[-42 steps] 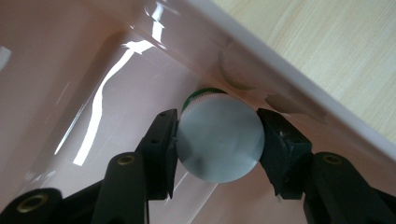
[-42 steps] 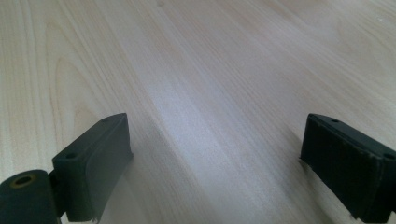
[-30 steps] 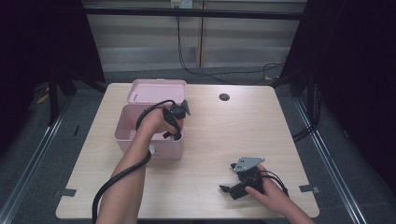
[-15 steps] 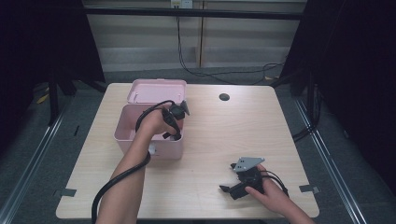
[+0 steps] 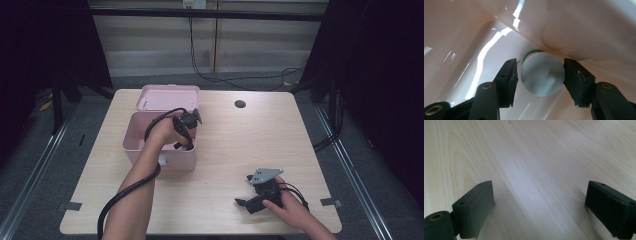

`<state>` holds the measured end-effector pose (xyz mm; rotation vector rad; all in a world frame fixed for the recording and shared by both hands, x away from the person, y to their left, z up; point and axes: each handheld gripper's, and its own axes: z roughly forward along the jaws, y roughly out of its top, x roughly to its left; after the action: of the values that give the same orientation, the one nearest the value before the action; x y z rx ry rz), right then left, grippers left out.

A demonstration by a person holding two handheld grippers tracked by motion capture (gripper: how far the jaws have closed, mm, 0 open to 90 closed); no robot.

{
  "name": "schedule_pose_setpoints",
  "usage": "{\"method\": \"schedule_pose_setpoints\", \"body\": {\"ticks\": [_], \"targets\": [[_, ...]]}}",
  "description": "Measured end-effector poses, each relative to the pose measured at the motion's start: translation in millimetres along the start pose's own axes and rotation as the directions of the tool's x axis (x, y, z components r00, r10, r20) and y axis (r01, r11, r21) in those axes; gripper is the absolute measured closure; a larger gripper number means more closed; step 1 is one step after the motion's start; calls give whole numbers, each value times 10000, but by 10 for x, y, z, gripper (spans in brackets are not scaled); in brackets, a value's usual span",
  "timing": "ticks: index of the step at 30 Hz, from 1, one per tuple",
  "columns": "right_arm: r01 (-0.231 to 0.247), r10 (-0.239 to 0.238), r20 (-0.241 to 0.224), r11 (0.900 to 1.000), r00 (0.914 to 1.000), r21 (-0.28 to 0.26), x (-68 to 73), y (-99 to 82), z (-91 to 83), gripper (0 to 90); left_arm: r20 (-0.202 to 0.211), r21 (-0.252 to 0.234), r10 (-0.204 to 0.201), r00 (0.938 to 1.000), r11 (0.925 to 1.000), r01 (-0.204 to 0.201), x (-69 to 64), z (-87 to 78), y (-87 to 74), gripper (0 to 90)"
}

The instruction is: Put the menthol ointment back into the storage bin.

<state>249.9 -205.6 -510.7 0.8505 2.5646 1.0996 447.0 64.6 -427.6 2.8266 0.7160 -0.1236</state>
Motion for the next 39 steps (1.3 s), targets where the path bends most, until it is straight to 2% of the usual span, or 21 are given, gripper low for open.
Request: {"method": "schedule_pose_setpoints", "body": {"ticks": [2,3,7,11,25,32,39], "targets": [[2,-2,0,10000,10000,1,0,0,0,80,14,-62,-95,10000,9999,95,-2,3,-4,431],[2,-2,-1,10000,10000,1,0,0,0,80,-7,13,-24,10000,10000,24,10,-3,-7,398],[9,-9,-1,10000,10000,-2,-1,0,0,80,-52,-249,-140,9999,9996,139,17,-26,-30,356],[11,-11,-5,10000,10000,-4,-1,0,1,80,-38,-129,-167,9999,9998,166,27,-67,-54,320],[4,-4,35,10000,10000,28,1,2,-3,80,-63,-236,-506,9987,9984,505,68,-252,-134,251],[-3,3,-3,10000,10000,8,0,1,-1,80,-18,-279,-536,9986,9982,535,73,-336,-172,219],[-4,4,-3,10000,10000,5,0,1,-1,80,36,-250,-690,9976,9973,691,86,-416,-236,210]]}}
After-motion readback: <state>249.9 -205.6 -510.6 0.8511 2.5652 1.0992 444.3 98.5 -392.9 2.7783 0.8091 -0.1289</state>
